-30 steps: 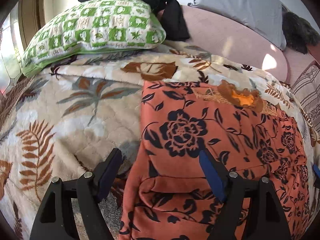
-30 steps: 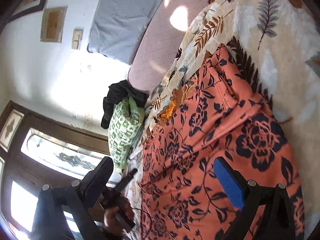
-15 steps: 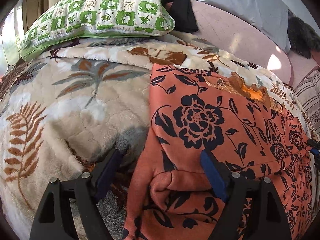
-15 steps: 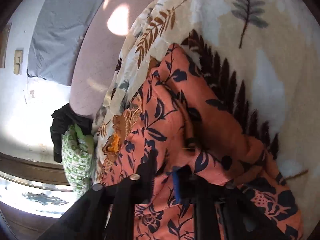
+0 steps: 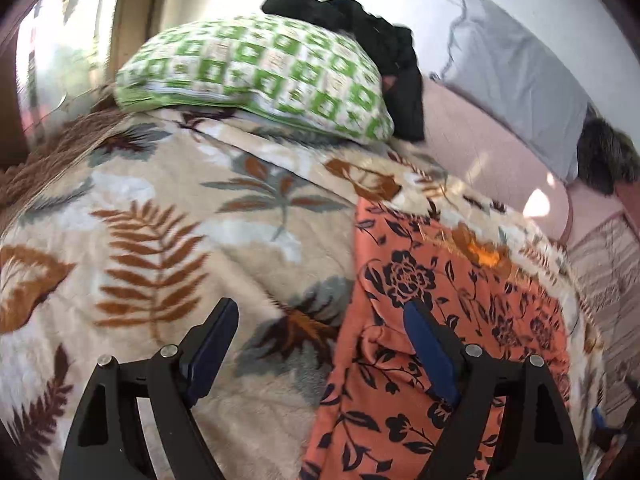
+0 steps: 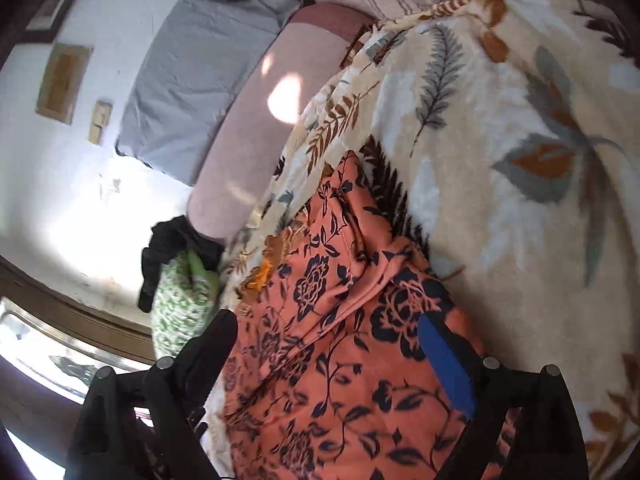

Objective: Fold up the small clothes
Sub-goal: 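Release the fabric and move both grippers to the shirt hem, then pinch the hem edge with the right gripper while the left gripper pinches beside it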

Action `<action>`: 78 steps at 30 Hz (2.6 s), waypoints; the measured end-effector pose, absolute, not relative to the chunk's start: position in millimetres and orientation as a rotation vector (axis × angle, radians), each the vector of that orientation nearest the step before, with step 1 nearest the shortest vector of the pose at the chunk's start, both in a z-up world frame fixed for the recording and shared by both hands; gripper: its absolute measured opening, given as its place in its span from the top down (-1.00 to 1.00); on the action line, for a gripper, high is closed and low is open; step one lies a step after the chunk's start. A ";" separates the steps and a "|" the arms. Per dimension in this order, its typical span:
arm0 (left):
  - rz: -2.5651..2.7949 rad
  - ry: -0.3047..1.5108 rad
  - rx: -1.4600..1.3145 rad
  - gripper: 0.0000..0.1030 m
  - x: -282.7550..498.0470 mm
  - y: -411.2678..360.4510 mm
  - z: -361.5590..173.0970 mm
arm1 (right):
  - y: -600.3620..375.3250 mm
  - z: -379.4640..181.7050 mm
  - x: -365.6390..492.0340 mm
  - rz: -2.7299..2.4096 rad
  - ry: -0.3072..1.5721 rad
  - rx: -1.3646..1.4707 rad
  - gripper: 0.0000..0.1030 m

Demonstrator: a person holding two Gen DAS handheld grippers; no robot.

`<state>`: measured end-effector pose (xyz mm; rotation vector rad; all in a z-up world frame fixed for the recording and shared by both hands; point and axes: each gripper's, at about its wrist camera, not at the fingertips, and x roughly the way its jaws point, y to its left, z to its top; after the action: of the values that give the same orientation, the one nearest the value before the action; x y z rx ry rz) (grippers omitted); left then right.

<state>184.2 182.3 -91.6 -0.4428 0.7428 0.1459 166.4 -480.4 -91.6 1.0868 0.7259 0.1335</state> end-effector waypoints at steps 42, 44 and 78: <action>0.121 0.956 -0.351 -0.66 -7.6 134.0 -122.4 | -474.3 -99.1 53.4 0.366 1.026 0.826 -0.81; 0.124 0.978 -0.307 -0.66 -7.8 128.4 -127.1 | -471.7 -102.4 52.4 0.364 1.059 0.766 -0.81; 0.032 1.132 -0.222 -0.66 4.6 103.3 -164.8 | -462.9 -129.6 39.7 0.304 1.271 0.577 -0.50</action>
<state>4.6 103.3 -164.8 -0.2220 1.1324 0.0317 39.7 -462.9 -129.6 0.5769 1.2705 0.3045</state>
